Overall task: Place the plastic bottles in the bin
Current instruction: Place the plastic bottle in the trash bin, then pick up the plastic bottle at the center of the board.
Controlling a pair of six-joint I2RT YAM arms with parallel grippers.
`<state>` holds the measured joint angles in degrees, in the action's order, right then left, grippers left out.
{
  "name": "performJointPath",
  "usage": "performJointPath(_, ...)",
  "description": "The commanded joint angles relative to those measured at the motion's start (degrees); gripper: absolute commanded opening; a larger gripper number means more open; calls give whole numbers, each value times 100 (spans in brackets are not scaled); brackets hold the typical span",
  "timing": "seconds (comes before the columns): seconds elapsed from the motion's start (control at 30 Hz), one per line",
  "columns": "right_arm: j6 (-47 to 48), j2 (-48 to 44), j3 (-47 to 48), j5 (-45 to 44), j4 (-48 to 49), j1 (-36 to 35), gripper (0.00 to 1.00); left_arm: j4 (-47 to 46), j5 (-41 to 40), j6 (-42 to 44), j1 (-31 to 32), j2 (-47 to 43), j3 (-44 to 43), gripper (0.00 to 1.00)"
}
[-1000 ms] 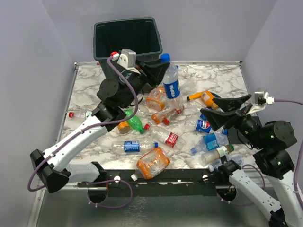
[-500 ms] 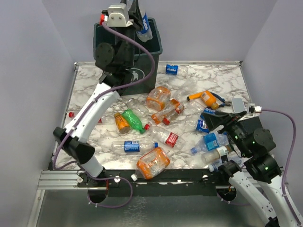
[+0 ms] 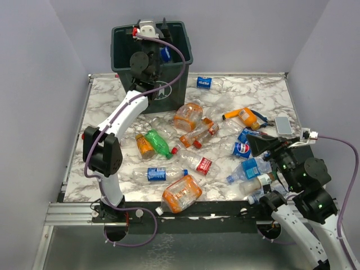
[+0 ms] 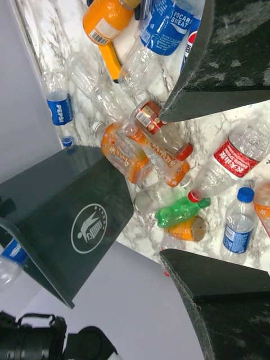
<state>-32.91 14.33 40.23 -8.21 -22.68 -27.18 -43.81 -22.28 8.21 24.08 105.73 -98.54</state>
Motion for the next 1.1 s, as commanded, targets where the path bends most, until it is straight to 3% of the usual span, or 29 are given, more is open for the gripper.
performJointPath(0.0, 129, 142, 91, -388, -165, -25, 98, -180, 137, -251, 62, -445, -192, 99)
performJointPath(0.27, 154, 1039, 559, -1029, -583, -27, 98, 984, -174, -684, 623, -1551, 53, 99)
performJointPath(0.43, -282, 2431, 1035, -1738, -1131, -24, 97, 2672, 382, -1748, 1176, -2456, 744, 99)
performJointPath(0.6, -666, 2908, 666, -2233, -252, -16, 94, 4212, 992, -2585, 1354, -3200, 2090, 99)
performJointPath(0.7, -508, 3136, 380, -2618, 542, 2, 85, 4372, 1127, -2754, 1354, -3769, 3191, 99)
performJointPath(0.87, -102, 4193, 697, -2760, 1210, 475, 83, 4319, 1465, -2866, 1354, -4548, 4393, 99)
performJointPath(1.07, -67, 5331, 892, -1486, 1507, 1710, 84, 4185, 1657, -3016, 1354, -5110, 5133, 99)
